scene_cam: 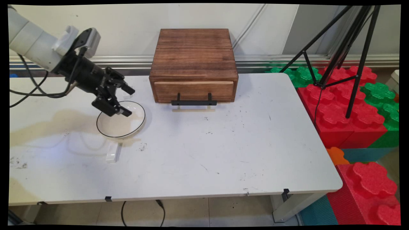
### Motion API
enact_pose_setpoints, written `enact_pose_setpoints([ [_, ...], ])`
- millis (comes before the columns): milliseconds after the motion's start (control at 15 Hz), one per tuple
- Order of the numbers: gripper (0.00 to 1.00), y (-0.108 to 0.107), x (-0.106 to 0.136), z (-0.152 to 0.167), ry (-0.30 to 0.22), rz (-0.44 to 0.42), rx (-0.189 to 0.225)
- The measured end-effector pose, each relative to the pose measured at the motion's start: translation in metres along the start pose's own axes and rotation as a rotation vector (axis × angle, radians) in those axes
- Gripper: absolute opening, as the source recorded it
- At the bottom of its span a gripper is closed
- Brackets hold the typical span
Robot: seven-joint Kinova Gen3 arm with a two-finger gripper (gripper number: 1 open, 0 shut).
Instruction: Open the drawer
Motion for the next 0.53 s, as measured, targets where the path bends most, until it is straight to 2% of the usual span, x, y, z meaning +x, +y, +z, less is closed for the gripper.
enact_pose_setpoints([
  [533, 1.0, -0.021, 0.042, 0.045, 0.013, 0.074, -0.003],
])
